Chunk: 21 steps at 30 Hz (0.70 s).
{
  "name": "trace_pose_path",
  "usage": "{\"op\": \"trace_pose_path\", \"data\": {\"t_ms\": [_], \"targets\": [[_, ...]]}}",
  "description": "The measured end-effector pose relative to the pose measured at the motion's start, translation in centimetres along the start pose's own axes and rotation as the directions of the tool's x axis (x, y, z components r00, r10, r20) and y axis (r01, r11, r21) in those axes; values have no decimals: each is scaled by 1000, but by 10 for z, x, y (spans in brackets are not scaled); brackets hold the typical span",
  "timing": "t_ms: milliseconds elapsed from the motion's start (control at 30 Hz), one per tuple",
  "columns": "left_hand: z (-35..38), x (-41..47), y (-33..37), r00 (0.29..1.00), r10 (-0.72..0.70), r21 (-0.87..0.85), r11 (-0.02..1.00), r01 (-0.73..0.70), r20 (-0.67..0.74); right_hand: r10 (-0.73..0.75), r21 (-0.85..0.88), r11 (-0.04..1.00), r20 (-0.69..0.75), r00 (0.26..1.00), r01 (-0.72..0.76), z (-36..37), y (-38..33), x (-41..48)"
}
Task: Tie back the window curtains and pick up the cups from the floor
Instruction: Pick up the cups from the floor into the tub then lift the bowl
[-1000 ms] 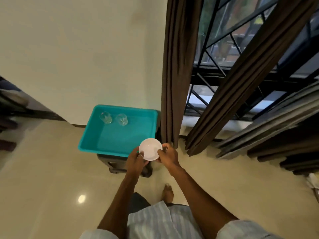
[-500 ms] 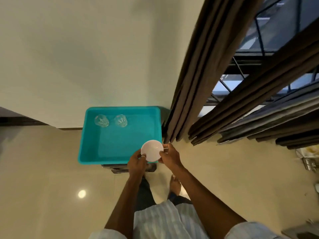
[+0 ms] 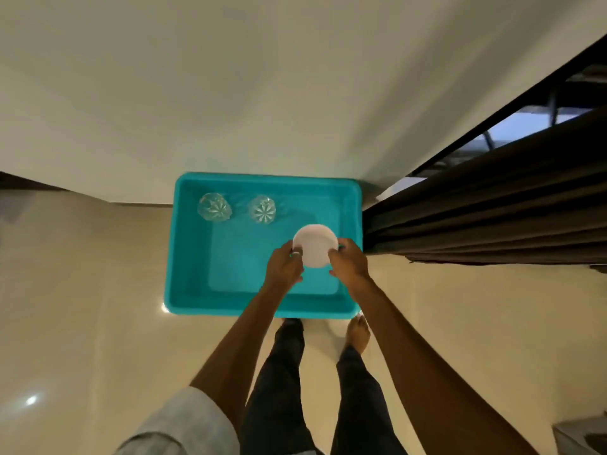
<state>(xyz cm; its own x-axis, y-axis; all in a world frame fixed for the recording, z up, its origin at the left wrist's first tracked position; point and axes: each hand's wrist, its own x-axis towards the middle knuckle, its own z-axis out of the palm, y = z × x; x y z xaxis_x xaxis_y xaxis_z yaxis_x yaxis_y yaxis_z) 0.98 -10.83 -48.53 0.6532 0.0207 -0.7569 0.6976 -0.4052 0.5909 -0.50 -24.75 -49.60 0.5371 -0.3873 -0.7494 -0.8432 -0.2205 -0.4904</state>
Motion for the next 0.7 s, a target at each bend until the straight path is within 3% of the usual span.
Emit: {"op": "trace_pose_path", "data": {"t_ms": [267, 700], "targets": [[1, 84, 14, 996, -66, -20, 998, 67, 55, -4, -38, 999, 10, 1000, 5, 29, -24, 77], [4, 123, 10, 985, -133, -69, 988, 142, 113, -25, -48, 998, 91, 996, 29, 43, -33, 108]]}}
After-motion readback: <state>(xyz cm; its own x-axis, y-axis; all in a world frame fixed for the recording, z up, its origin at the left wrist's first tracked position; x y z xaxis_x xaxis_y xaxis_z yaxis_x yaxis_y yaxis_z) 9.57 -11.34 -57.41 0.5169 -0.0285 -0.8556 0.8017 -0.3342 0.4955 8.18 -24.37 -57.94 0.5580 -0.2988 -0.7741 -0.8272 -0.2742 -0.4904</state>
